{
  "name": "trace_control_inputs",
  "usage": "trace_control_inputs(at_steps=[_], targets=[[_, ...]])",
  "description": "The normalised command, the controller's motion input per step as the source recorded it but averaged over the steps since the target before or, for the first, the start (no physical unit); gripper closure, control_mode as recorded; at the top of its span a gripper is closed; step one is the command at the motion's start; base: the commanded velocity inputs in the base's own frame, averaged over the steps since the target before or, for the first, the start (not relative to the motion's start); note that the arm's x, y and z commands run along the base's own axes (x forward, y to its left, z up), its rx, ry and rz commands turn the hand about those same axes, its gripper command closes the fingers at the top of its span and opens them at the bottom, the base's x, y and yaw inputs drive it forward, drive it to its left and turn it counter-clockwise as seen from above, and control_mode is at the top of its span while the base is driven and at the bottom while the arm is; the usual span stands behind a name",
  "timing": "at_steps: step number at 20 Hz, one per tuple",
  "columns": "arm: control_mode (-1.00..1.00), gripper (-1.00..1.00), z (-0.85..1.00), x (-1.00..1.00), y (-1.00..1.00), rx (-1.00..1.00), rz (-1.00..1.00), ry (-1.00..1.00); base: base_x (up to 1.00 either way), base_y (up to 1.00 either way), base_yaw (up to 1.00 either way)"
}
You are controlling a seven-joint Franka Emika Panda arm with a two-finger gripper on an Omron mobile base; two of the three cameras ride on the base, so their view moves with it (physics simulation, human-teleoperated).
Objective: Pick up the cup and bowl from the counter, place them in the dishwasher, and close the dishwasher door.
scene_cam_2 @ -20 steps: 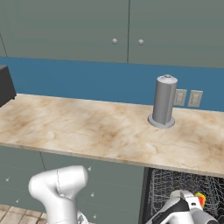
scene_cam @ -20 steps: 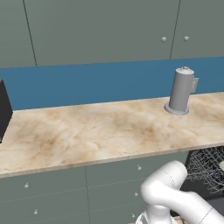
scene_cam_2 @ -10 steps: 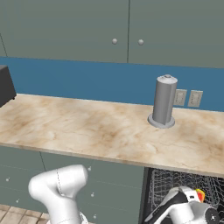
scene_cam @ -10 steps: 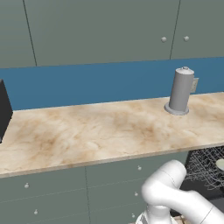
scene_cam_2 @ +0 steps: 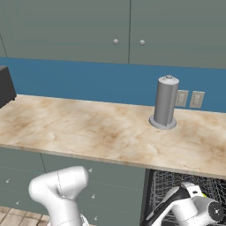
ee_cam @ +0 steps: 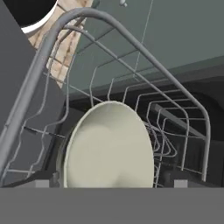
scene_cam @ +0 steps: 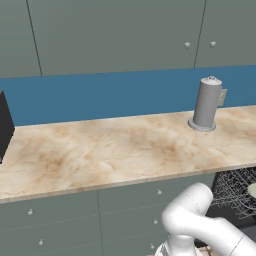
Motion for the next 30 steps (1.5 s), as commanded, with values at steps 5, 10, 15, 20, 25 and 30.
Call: trace_control_inputs(at_steps=[5,10,15,20,25,30], targets=[[-1.00,-1.00,0.49,-0.24,0.00,-0.05,0.00,0.00,0.00,0.00,0.00],[-1.00,-1.00,0.06,-0.19,0.00,0.00,-0.01,0.00,0.00,0.00,0.00],[-1.00,-1.00,0.15,-0.11,0.00,0.00,-0.05,0.00,0.00,0.00,0.00],[-1.00,-1.00,0.00,0.00,0.00,0.00,-0.02,0.00,0.00,0.00,0.00],[-1.00,-1.00,0.02,-0.09,-0.02,0.00,0.00,0.00,0.00,0.00,0.00],[-1.00,-1.00,0.15,-0.22,-0.07,0.00,-0.01,0.00,0.00,0.00,0.00]])
